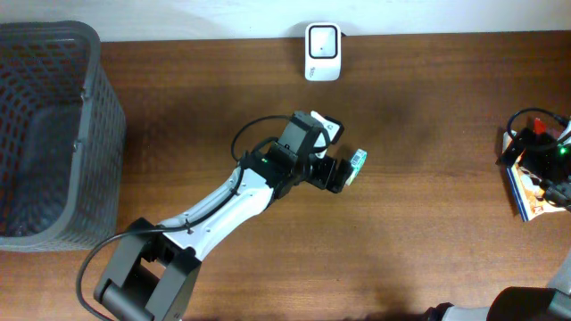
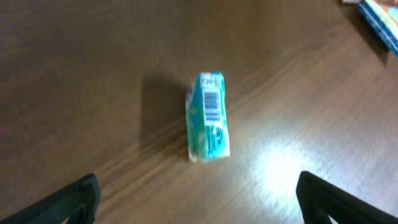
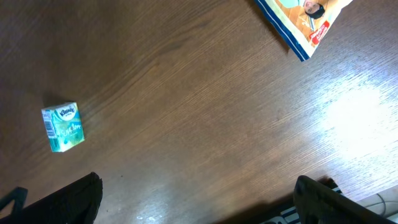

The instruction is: Scan the item barcode

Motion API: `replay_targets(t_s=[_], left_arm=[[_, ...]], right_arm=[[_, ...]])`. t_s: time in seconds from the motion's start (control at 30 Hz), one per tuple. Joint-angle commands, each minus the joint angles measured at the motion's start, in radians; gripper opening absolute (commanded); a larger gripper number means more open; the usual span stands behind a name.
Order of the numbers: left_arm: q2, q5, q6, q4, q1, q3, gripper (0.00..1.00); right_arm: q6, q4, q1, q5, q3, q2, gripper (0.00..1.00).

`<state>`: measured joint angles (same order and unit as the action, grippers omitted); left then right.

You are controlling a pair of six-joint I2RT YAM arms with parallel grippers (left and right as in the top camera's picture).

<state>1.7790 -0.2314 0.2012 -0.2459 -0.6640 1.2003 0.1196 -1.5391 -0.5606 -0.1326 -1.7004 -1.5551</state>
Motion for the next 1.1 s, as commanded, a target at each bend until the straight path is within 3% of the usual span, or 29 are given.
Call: replay_targets(t_s=[0.0,0.4,0.63,0.83,1.07], left_arm=[[0.041,0.011,-0.016,0.007,-0.001,-0.010,0.99],[0.070,-0.007,-0.017,0.016,-0.001,-0.006,0.99],[0.118,-0.027,-0.016,0.103,-0.026,-0.006,0.99],[0.210,0.039,-0.017,0.252,-0.074,-0.006,0.99],[0.254,0.073,-0.017,0.272,-0.095,-0.006,0.85]], right_arm=[[-0.008,0.002,-0.003,-0.013,0.003,-0.003,0.98],[-0.008,0.002,-0.003,-0.013,0.003,-0.003,0.98],[-0.008,0.002,-0.003,-0.013,0.003,-0.003,0.98],[-0.008,0.002,-0.003,-0.013,0.003,-0.003,0.98],[-0.008,0.002,-0.003,-0.013,0.003,-0.003,0.98]])
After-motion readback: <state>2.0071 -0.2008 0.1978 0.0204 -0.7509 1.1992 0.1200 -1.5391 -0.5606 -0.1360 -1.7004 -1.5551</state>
